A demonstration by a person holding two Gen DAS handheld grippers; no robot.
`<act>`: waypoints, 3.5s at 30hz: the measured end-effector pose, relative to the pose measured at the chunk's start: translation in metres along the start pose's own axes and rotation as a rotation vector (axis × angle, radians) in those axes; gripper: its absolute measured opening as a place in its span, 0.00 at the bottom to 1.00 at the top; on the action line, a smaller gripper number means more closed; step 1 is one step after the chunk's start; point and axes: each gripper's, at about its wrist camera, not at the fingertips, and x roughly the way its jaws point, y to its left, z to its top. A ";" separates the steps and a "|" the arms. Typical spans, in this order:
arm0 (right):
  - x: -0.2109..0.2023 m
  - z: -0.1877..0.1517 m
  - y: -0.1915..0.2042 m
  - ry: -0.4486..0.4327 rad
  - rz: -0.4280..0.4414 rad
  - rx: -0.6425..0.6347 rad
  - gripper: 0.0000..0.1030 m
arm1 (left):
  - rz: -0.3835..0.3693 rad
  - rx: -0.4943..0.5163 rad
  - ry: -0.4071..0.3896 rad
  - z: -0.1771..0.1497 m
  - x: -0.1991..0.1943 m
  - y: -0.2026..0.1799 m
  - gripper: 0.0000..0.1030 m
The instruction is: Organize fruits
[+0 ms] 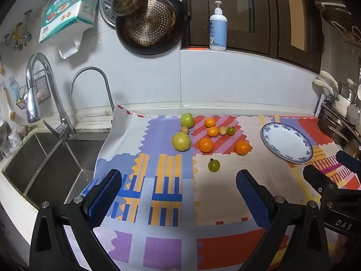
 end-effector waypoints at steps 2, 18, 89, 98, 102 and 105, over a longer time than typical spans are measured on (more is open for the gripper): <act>0.001 0.000 0.000 -0.003 -0.001 -0.001 0.99 | -0.002 -0.002 -0.003 0.000 -0.001 0.000 1.00; 0.002 0.003 -0.003 -0.009 0.000 0.005 0.99 | 0.023 -0.003 -0.052 0.006 -0.006 0.001 1.00; 0.020 0.000 -0.007 0.022 0.025 0.000 0.99 | 0.007 0.023 -0.015 0.002 0.014 -0.008 1.00; 0.043 0.003 -0.010 0.043 0.031 -0.026 0.99 | -0.006 0.069 0.008 0.006 0.040 -0.016 0.95; 0.060 0.009 -0.008 0.044 0.033 -0.064 0.99 | -0.028 0.085 0.023 0.010 0.057 -0.021 0.92; 0.076 0.012 -0.010 0.053 0.037 -0.081 0.99 | -0.039 0.104 0.035 0.011 0.072 -0.026 0.86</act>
